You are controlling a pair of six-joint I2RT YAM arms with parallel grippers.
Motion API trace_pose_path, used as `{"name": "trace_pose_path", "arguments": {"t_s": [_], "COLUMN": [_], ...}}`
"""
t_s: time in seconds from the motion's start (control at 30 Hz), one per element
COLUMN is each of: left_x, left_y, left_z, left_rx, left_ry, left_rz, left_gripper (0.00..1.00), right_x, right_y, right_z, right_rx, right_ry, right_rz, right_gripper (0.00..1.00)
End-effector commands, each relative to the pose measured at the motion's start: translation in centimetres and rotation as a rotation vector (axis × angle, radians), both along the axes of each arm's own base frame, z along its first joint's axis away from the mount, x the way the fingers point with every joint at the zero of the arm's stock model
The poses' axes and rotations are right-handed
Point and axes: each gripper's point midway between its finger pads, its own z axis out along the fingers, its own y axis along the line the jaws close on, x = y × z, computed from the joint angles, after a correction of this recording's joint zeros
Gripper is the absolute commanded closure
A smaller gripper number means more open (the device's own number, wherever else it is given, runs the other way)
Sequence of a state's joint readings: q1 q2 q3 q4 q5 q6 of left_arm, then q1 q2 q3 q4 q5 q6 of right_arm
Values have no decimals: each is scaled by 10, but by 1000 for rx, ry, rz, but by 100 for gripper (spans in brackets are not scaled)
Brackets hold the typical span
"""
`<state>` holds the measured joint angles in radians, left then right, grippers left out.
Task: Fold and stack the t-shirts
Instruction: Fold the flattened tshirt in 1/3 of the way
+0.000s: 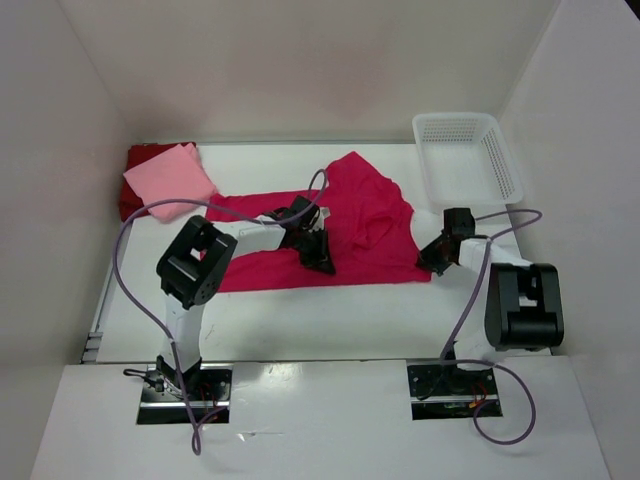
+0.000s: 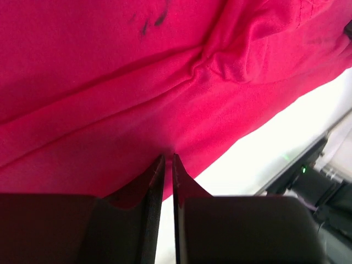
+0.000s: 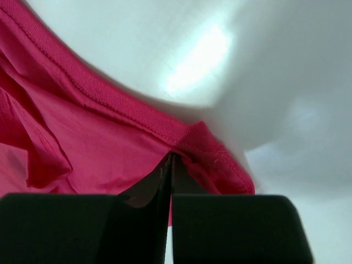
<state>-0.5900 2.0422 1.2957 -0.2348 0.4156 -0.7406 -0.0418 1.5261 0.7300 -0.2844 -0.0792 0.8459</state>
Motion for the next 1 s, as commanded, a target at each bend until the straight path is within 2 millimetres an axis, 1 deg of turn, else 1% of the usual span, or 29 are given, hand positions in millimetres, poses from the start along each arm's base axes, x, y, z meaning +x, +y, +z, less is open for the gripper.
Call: {"name": "trace_pose_path", "arguments": {"t_s": [0.0, 0.03, 0.07, 0.1, 0.13, 0.17, 0.2, 0.27, 0.3, 0.33, 0.37, 0.4, 0.43, 0.47, 0.5, 0.53, 0.57, 0.6, 0.63, 0.67, 0.7, 0.77, 0.8, 0.83, 0.9, 0.97], "left_x": [-46, -53, -60, -71, -74, -73, -70, -75, -71, -71, -68, -68, -65, -64, -61, -59, -57, -53, -53, -51, -50, -43, -43, -37, -37, -33], "left_y": [6, 5, 3, 4, 0, 4, 6, 5, 3, 2, -2, -2, -4, -6, -8, -7, -6, -4, -4, 1, 1, 11, 16, 23, 34, 46], "left_z": [-22, -20, -17, -15, -10, -8, 4, 14, 23, 26, 38, 38, 47, 48, 55, 58, 57, 65, 70, 70, 74, 83, 82, 86, 88, 88], "left_rx": [67, 64, 57, 52, 37, 62, 47, 27, 16, 11, -14, -15, -29, -35, -48, -46, -38, -56, -63, -57, -64, -68, -65, -70, -67, -65], "left_ry": [84, 95, 98, 119, 122, 113, 93, 104, 90, 82, 61, 61, 41, 39, 22, 9, 3, -15, -25, -30, -40, -66, -63, -73, -71, -78], "left_rz": [-55, -69, -84, -88, -95, -82, -73, -85, -86, -86, -91, -91, -92, -85, -85, -80, -74, -56, -56, -41, -41, -8, 3, 26, 49, 73], "left_gripper": [82, 82, 81, 81, 81, 81, 80, 79, 79, 79, 79, 79, 79, 79, 79, 79, 79, 79, 79, 79, 79, 78, 78, 78, 78, 78], "right_x": [-39, -47, -48, -51, -51, -52, -41, -31, -24, -18, -13, -10, -6, -7, -4, -1, 4, 4, 12, 16, 17, 28, 28, 32, 30, 34], "right_y": [-1, -1, -3, -2, -1, 2, 5, 9, 17, 22, 37, 47, 58, 80, 92, 100, 113, 118, 120, 121, 120, 117, 114, 112, 108, 106], "right_z": [1, 1, 15, 19, 25, 32, 54, 75, 91, 99, 107, 101, 102, 98, 86, 83, 83, 67, 69, 65, 53, 52, 46, 41, 36, 37], "right_rx": [12, 16, 4, 8, 17, 31, 50, 62, 78, 86, 83, 88, 92, 101, 112, 108, 101, 99, 100, 94, 82, 51, 33, 15, -2, -13], "right_ry": [71, 79, 42, 31, 11, -2, -79, -155, -198, -230, -269, -252, -256, -256, -224, -220, -236, -198, -205, -202, -176, -188, -177, -166, -148, -161], "right_rz": [-34, -43, -48, -56, -51, -55, -42, -5, 37, 57, 122, 153, 188, 254, 288, 310, 345, 356, 356, 365, 359, 352, 352, 342, 332, 324], "right_gripper": [97, 97, 97, 97, 97, 94, 89, 84, 83, 83, 81, 81, 88, 93, 98, 98, 98, 94, 91, 86, 81, 77, 76, 72, 70, 69]}}
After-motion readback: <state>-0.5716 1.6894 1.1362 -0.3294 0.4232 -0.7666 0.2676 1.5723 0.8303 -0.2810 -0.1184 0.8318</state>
